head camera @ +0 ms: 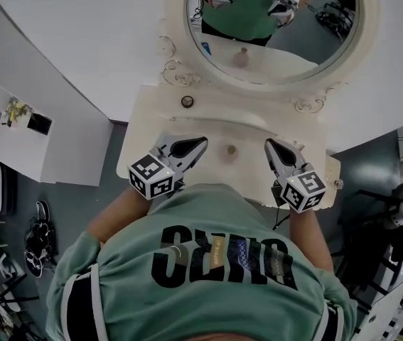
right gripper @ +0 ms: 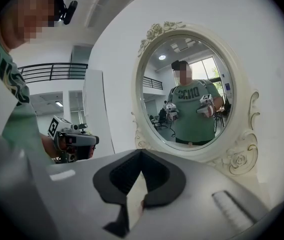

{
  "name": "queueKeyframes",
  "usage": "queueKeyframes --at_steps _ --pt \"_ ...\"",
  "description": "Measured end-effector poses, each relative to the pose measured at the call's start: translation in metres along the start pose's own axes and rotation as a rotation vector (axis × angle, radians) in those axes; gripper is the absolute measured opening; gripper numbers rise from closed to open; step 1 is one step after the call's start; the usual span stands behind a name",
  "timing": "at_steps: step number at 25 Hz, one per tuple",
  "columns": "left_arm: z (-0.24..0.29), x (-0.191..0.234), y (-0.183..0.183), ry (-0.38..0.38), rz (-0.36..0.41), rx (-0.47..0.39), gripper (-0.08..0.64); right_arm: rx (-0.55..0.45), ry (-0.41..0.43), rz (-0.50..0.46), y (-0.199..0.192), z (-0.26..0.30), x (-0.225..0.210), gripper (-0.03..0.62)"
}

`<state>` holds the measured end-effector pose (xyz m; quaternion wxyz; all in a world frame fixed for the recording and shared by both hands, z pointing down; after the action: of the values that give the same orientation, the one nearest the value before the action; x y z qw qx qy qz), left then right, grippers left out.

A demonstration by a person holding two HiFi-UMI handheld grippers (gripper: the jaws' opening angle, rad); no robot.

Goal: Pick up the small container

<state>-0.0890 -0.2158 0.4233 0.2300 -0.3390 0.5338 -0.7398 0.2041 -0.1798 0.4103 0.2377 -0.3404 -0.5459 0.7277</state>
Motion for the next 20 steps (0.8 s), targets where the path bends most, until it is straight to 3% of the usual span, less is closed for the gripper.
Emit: queueKeyframes --at_steps 17,20 --pt "0.009 -0.001 0.005 0.038 -0.007 -0.019 0.002 0.006 0.028 -0.021 0.009 -0.004 -0.017 0.008" --pt "0.011 -0.002 0.003 0.032 0.007 -0.01 0.08 0.002 0.029 -0.02 0.01 -0.004 -0.019 0.008"
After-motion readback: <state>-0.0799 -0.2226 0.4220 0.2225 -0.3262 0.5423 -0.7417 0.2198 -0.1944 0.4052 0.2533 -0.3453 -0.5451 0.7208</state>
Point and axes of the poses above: the fingertips, and each gripper's own axes: z forward along the fingers, x to its left, y out of its top, the point moved 9 cm from there along -z, backward along the fingers, and after that the axes turned 15 degrees about y, right-handed, at the moved point
